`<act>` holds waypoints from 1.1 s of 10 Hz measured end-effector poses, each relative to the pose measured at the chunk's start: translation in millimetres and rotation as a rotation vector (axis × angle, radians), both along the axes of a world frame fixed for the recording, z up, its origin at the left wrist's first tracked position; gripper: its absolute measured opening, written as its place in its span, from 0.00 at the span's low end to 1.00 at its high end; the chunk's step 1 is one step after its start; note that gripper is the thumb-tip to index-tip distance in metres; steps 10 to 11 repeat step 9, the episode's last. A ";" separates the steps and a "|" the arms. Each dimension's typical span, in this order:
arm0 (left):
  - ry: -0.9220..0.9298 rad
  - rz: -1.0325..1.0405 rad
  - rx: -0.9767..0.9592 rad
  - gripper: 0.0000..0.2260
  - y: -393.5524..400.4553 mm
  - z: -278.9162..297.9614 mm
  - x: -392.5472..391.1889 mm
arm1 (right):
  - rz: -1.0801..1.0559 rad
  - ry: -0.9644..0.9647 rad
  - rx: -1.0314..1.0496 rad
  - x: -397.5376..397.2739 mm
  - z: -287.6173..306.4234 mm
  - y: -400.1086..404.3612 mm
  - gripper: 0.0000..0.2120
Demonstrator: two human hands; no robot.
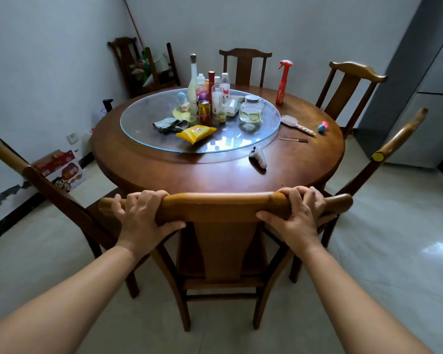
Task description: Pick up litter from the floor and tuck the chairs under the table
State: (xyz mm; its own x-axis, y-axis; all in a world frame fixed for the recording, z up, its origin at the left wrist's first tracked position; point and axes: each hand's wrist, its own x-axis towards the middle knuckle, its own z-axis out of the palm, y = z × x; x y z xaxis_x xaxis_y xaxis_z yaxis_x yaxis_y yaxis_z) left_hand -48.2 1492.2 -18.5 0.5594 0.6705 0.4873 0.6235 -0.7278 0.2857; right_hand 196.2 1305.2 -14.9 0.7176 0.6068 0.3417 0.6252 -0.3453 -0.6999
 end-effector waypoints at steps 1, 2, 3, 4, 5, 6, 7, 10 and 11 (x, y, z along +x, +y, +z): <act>-0.043 0.016 0.019 0.33 6.1 3.9 10.6 | -0.002 -0.008 0.024 8.9 4.3 10.5 0.24; -0.012 0.023 0.020 0.34 12.6 4.8 16.9 | -0.019 -0.005 0.022 14.0 7.8 17.5 0.24; 0.016 0.038 0.007 0.35 16.9 6.4 16.3 | -0.009 0.018 0.015 13.2 10.0 19.4 0.24; 0.021 0.033 0.001 0.34 13.1 0.4 11.6 | 0.030 0.061 0.009 8.6 5.1 11.1 0.22; 0.062 0.033 -0.025 0.32 5.5 -6.7 6.5 | 0.046 0.066 -0.011 3.9 1.2 2.3 0.21; 0.128 0.058 -0.077 0.31 1.2 -3.0 5.5 | 0.063 0.089 -0.040 1.7 5.1 -2.5 0.20; 0.217 0.089 -0.225 0.29 -5.1 10.3 6.9 | 0.110 0.154 -0.179 4.6 17.2 -7.9 0.23; 0.392 0.118 -0.472 0.53 -15.4 70.9 31.3 | 0.114 0.163 -0.521 24.3 82.9 -10.3 0.40; 0.392 0.118 -0.472 0.53 -15.4 70.9 31.3 | 0.114 0.163 -0.521 24.3 82.9 -10.3 0.40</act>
